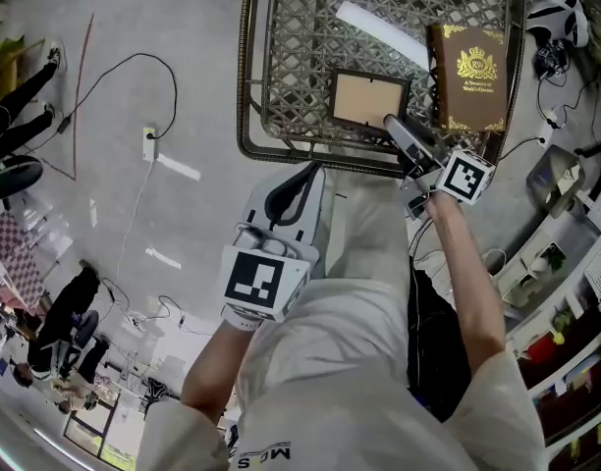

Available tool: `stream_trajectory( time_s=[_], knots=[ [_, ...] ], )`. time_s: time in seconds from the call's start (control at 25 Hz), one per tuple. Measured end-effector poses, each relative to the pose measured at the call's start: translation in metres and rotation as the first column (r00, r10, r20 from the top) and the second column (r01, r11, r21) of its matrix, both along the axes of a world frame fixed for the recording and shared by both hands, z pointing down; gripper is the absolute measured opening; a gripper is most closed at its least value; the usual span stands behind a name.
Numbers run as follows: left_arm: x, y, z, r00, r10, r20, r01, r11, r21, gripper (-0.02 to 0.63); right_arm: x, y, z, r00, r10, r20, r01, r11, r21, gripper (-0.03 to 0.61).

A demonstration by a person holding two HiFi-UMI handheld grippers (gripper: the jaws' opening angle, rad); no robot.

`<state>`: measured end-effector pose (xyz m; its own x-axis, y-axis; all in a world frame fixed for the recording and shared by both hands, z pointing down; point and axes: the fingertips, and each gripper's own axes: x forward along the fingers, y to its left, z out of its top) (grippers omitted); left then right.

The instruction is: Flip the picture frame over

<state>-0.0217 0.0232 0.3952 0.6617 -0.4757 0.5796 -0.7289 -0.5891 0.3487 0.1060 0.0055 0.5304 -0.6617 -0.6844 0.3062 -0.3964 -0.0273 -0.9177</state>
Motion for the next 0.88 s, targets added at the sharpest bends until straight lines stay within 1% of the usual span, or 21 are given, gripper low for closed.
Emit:
stream_trajectory(
  time_s=[0.16, 0.28, 0.36, 0.48, 0.6, 0.72, 0.88],
  knots=[
    [0.001, -0.001, 0.000, 1.000, -0.004, -0.004, 0.004, 1.000, 0.003, 0.025, 0.010, 0.000, 0.013, 0.996, 0.003, -0.090, -0.005, 1.000, -0.025, 0.213],
    [0.003, -0.002, -0.001, 1.000, -0.020, -0.012, 0.020, 1.000, -0.019, 0.025, 0.013, 0.000, 0.022, 0.990, 0.003, -0.140, -0.009, 0.999, -0.037, 0.224],
    [0.003, -0.002, -0.001, 1.000, -0.027, -0.014, 0.026, 0.999, -0.031, 0.025, 0.014, 0.001, 0.028, 0.984, -0.007, -0.176, -0.002, 0.999, -0.050, 0.230],
    [0.000, -0.003, 0.002, 1.000, -0.018, -0.007, 0.018, 1.000, -0.021, 0.025, 0.013, 0.001, 0.035, 0.972, -0.029, -0.234, 0.014, 0.998, -0.069, 0.242],
    [-0.002, -0.005, 0.004, 1.000, -0.014, -0.003, 0.014, 1.000, -0.008, 0.025, 0.015, 0.000, 0.041, 0.942, -0.060, -0.331, 0.038, 0.997, -0.072, 0.250],
    [-0.003, -0.008, 0.002, 1.000, -0.028, -0.011, 0.028, 1.000, -0.014, 0.025, 0.016, 0.001, 0.049, 0.899, -0.099, -0.426, 0.067, 0.994, -0.089, 0.255],
    [-0.008, -0.009, 0.002, 0.999, -0.032, -0.011, 0.031, 0.999, -0.003, 0.025, 0.018, 0.002, 0.056, 0.842, -0.131, -0.524, 0.083, 0.990, -0.114, 0.262]
  ],
)
